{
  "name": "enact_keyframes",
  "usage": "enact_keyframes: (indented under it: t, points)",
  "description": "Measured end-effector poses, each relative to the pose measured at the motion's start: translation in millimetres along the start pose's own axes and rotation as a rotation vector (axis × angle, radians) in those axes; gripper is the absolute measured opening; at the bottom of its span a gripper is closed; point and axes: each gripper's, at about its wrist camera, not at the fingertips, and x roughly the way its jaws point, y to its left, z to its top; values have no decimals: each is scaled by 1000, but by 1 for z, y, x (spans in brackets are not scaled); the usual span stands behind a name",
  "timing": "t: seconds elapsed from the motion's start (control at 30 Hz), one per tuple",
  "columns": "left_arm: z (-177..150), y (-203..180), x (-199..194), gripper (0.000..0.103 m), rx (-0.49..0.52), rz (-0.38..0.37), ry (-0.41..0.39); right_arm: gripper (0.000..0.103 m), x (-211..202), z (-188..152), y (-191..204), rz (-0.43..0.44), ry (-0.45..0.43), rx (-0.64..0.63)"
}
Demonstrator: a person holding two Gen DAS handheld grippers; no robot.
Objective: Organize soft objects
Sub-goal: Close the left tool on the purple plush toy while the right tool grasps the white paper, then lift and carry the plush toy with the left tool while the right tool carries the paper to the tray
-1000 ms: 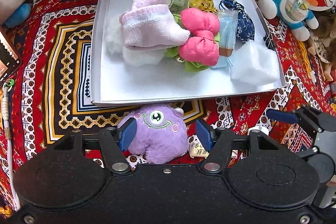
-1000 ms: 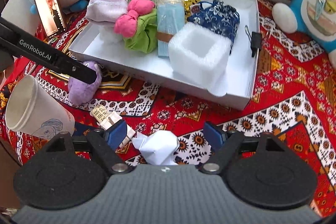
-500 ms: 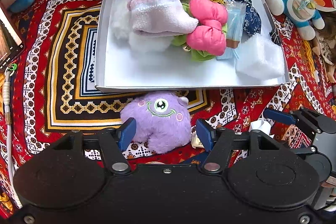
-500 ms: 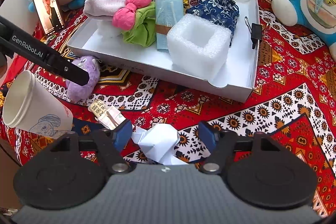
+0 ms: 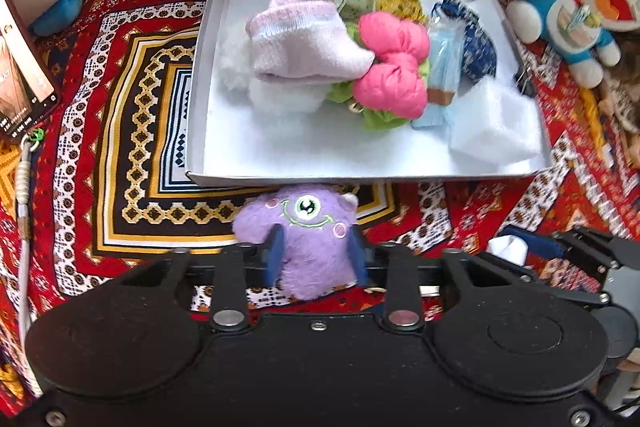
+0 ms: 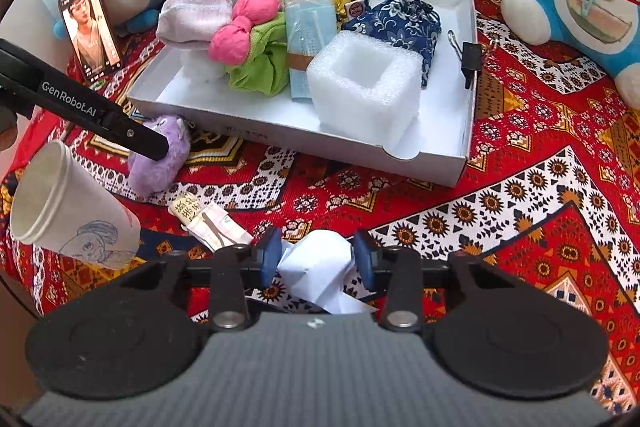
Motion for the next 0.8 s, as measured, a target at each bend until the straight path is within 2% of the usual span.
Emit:
enact_keyframes:
  t: [0.03,0.2,0.27,0.33,0.4,0.53,0.7,0.8]
  points:
    - [0,0,-1,14,-5,1,-4,44,-1,0,0,1,-5,5]
    - [0,2,1,17,-11,-2,4,45,-7,2,0,4,-24,19]
    - [1,4,2,23,-17,-12,12,45,-7,2,-1,-1,-24,23]
    - [2,4,3,50,-32,-27,29,46,-7,1,-2,-1,-24,27]
    - [0,2,4,52,-24,-30,20,46,-7,0,-3,1,-24,30]
    - [0,-6,10,63,4,11,6,47,-6,-1,-2,-2,-22,32]
    - [3,-9,19,65,44,111,11,48,-3,-3,-4,-8,-17,37]
    - [6,-5,27,67,37,130,35,48,-2,-3,-6,-5,-16,42]
